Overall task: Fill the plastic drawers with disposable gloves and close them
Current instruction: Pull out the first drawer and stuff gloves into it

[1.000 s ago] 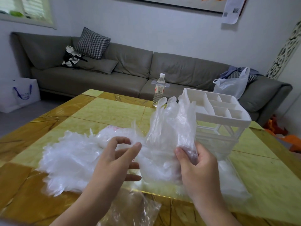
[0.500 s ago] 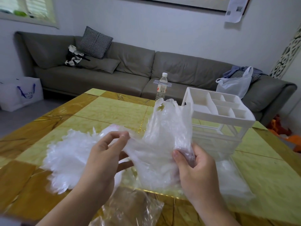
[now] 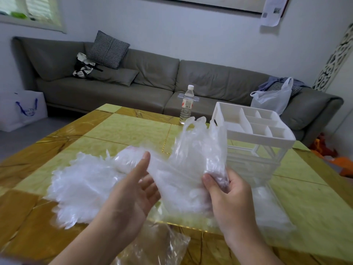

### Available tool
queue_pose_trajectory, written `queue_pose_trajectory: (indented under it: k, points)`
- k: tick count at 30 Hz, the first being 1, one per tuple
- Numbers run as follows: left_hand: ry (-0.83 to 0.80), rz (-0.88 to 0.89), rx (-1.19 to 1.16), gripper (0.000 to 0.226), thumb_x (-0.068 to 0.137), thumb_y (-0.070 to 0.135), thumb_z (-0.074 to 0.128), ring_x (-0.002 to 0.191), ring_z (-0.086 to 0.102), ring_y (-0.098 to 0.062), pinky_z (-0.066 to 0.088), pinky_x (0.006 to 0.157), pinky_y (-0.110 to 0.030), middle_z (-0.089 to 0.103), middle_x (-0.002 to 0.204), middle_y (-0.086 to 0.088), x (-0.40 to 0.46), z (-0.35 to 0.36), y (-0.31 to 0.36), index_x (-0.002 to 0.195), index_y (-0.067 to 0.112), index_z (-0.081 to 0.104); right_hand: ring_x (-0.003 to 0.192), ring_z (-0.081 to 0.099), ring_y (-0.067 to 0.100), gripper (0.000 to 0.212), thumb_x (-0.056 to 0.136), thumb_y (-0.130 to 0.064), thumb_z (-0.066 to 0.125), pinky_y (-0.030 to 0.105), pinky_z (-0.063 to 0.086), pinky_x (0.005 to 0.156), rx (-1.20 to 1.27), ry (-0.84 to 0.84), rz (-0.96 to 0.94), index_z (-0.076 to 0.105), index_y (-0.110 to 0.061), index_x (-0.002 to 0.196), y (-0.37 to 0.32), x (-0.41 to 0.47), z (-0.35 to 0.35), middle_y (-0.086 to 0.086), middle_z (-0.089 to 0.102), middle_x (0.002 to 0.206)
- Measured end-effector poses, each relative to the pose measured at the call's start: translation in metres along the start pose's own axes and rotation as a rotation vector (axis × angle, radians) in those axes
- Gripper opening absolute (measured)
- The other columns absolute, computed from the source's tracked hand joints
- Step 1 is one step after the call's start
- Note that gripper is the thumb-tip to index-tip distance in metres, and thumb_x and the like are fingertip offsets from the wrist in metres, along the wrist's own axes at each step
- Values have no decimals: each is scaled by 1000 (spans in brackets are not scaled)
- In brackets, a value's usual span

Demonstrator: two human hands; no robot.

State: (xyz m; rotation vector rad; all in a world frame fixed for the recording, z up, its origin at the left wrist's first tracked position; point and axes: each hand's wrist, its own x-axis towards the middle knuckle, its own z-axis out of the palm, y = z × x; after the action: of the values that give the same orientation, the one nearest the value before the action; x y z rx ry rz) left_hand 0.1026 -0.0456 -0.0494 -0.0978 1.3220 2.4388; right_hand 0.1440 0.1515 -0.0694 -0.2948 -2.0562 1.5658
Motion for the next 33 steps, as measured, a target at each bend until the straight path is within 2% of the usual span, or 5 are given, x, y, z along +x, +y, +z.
queue_pose_trajectory:
  k: [9,15,26,30,33]
  points:
    - [19,134,410,15,92,18,77,87,78,-37,62,80,-51,79,94,-21,-1,2,-22,93,4,81,92,78,32,7,97,-14,75,54,62,90,164,-159,117,78,-19,101,1,0,6,9,81,96]
    - [171,316,754,25,91,19,78,48,63,-9,46,46,-23,69,56,-6,-1,-1,-14,70,5,74,68,57,24,20,97,-20,71,29,41,51,323,-176,335,74,-1,98,4,8,-2,13,69,86]
    - [-61,-89,282,24,93,25,72,89,78,-34,56,89,-50,79,102,-16,-10,3,0,110,8,76,71,60,46,34,90,-44,66,62,54,70,152,-113,197,73,-11,89,3,0,9,38,64,89]
    - [98,72,356,12,95,2,67,73,77,-31,64,60,-37,78,88,-20,1,-6,-3,101,-5,75,54,50,22,29,106,-21,60,28,44,47,342,-106,294,68,-7,82,1,4,6,9,55,61]
    - [258,200,257,9,97,3,67,55,71,-20,55,45,-26,74,71,-13,7,-12,12,93,-3,72,55,64,29,28,110,-13,47,35,55,46,455,-174,385,65,7,101,-5,5,7,21,67,72]
